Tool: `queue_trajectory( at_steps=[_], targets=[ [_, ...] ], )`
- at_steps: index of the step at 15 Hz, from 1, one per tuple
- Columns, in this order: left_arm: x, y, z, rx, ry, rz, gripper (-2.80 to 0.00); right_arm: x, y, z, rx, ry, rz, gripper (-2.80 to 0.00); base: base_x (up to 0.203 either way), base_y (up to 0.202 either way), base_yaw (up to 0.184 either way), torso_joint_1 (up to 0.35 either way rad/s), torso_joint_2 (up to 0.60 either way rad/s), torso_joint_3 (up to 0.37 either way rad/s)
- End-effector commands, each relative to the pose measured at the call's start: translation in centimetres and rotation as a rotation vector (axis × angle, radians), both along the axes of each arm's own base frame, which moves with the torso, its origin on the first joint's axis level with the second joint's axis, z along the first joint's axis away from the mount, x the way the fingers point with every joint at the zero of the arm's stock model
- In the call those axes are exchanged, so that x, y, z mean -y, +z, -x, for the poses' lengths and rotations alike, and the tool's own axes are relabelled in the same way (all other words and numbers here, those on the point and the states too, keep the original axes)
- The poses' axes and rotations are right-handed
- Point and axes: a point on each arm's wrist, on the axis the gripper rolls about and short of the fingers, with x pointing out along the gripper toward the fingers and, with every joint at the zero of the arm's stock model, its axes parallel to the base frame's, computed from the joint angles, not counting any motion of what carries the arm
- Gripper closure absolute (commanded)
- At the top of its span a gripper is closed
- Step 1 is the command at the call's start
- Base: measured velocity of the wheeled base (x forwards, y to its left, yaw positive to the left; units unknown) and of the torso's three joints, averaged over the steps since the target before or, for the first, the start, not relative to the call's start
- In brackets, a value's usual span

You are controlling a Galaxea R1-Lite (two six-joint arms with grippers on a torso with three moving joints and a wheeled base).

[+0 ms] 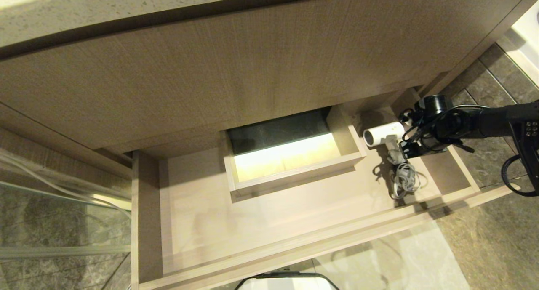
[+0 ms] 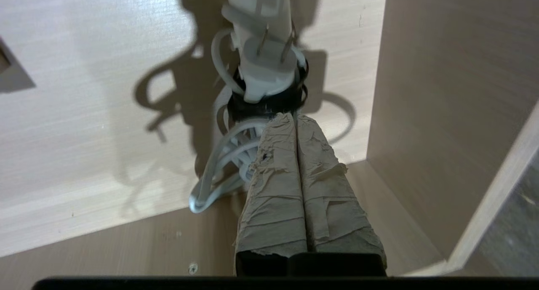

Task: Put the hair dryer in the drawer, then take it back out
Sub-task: Take the hairdryer out

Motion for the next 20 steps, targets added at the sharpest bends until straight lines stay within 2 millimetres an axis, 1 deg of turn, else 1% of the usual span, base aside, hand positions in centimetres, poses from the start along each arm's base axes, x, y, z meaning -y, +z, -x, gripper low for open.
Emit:
queue_trajectory(
  at_steps=[1, 2, 3, 8, 12, 16, 18, 20],
  targets=[
    [0.0, 0.0, 0.0, 0.001, 0.001, 0.0, 0.0, 0.1, -1.2, -0.4, -0.022, 0.008, -0.003, 0.0, 0.0, 0.0, 0.0, 0.0, 0.0, 0.0],
    [0.0, 0.0, 0.0, 0.001, 0.001, 0.0, 0.0, 0.0, -1.2, -0.5, -0.017, 0.018, -0.003, -2.8, 0.0, 0.0, 0.0, 0.0, 0.0, 0.0],
    [0.0, 0.0, 0.0, 0.001, 0.0, 0.0, 0.0, 0.0, -1.0, -0.7, 0.0, 0.048, -0.003, -2.8, 0.0, 0.0, 0.0, 0.0, 0.0, 0.0],
    [0.0, 0.0, 0.0, 0.001, 0.0, 0.0, 0.0, 0.1, -1.7, -1.1, 0.007, 0.041, -0.002, -2.8, 0.0, 0.0, 0.0, 0.0, 0.0, 0.0],
    [0.0, 0.0, 0.0, 0.001, 0.0, 0.0, 0.0, 0.7, -2.8, -1.6, 0.017, 0.028, -0.024, -2.8, 0.0, 0.0, 0.0, 0.0, 0.0, 0.0],
    [0.0, 0.0, 0.0, 0.001, 0.0, 0.0, 0.0, 1.0, -4.6, -2.4, 0.036, 0.04, -0.069, -2.8, 0.0, 0.0, 0.0, 0.0, 0.0, 0.0],
    [0.0, 0.0, 0.0, 0.001, 0.0, 0.0, 0.0, 1.1, -5.5, -2.7, 0.038, 0.058, -0.085, -2.8, 0.0, 0.0, 0.0, 0.0, 0.0, 0.0],
    [0.0, 0.0, 0.0, 0.001, 0.0, 0.0, 0.0, 1.2, -6.0, -2.8, 0.033, 0.084, -0.103, -2.8, 0.0, 0.0, 0.0, 0.0, 0.0, 0.0]
  ],
)
